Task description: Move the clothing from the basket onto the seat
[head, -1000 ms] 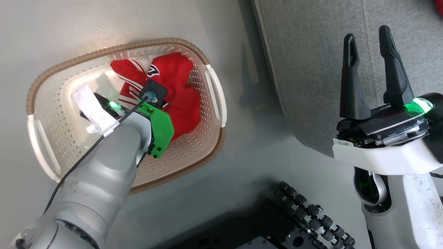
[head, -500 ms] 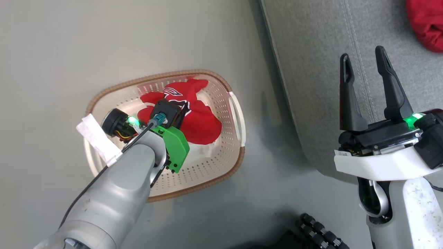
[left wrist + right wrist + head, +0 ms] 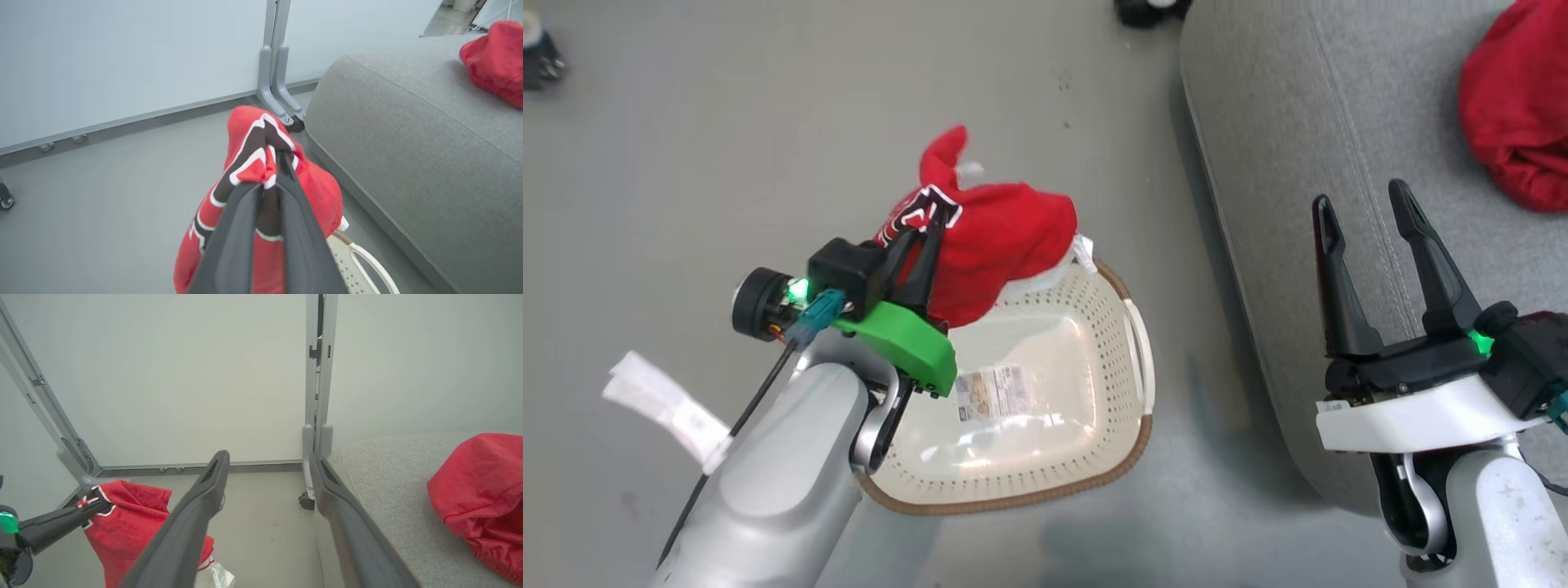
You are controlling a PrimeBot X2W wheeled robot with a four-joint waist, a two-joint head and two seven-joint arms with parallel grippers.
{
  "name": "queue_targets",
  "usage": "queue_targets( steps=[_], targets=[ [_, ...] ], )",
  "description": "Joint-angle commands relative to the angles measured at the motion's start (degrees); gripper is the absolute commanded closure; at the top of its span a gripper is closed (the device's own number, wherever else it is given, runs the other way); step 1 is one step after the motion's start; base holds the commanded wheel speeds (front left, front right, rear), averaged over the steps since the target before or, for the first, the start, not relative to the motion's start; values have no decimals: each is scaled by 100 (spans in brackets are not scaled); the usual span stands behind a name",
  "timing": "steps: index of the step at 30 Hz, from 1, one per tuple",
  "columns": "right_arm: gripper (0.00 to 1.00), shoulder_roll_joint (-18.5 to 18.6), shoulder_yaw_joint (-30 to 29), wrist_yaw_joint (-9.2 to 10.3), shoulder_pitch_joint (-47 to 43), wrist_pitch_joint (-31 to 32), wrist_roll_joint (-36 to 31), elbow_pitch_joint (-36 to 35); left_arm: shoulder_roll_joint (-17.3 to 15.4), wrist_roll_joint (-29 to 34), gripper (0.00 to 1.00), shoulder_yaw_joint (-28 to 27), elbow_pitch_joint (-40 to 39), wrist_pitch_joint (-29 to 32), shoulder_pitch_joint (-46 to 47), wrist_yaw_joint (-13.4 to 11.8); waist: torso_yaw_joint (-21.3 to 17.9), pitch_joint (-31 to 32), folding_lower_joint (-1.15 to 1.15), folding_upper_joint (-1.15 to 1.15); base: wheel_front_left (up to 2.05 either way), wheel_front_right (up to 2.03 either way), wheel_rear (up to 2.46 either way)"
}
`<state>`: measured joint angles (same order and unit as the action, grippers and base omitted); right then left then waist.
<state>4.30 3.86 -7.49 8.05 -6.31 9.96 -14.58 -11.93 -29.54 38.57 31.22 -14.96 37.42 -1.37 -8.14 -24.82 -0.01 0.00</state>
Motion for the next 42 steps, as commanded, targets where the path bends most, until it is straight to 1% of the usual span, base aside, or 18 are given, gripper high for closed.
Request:
queue_targets(
  steps=[1,5,11,18,24,28,34,42],
  targets=[
    [0,30,-18,-1,-113,36,14,-5,-80,65,100,-124,-276,-30,-218,-71,428,647,1,0,0,0,0],
    [0,54,-48,-1,-278,142,16,-14,-218,195,100,-495,-1192,-29,-598,-186,524,987,1,0,0,0,0],
    [0,68,15,-1,-515,301,33,13,-266,313,100,-901,-2137,-26,-1016,-260,610,1452,1,0,0,0,0],
    [0,75,168,-1,-872,472,107,113,-310,326,100,-1021,-2914,-26,-1632,-225,607,2026,1,0,0,0,0],
    [0,73,308,-1,-1203,624,164,81,-396,246,100,-952,-3304,15,-2149,-346,600,2409,1,0,0,0,0],
    [0,50,368,-1,-1387,709,189,-1,-472,272,100,-902,-3582,73,-2442,-446,579,2557,1,0,0,0,0],
    [0,11,355,-1,-1531,763,199,-56,-553,249,100,-802,-3848,149,-2763,-515,579,2687,1,0,0,0,0],
    [0,-24,368,-1,-1520,810,198,-64,-584,208,100,-775,-3949,172,-2849,-542,589,2734,1,0,0,0,0]
  ],
)
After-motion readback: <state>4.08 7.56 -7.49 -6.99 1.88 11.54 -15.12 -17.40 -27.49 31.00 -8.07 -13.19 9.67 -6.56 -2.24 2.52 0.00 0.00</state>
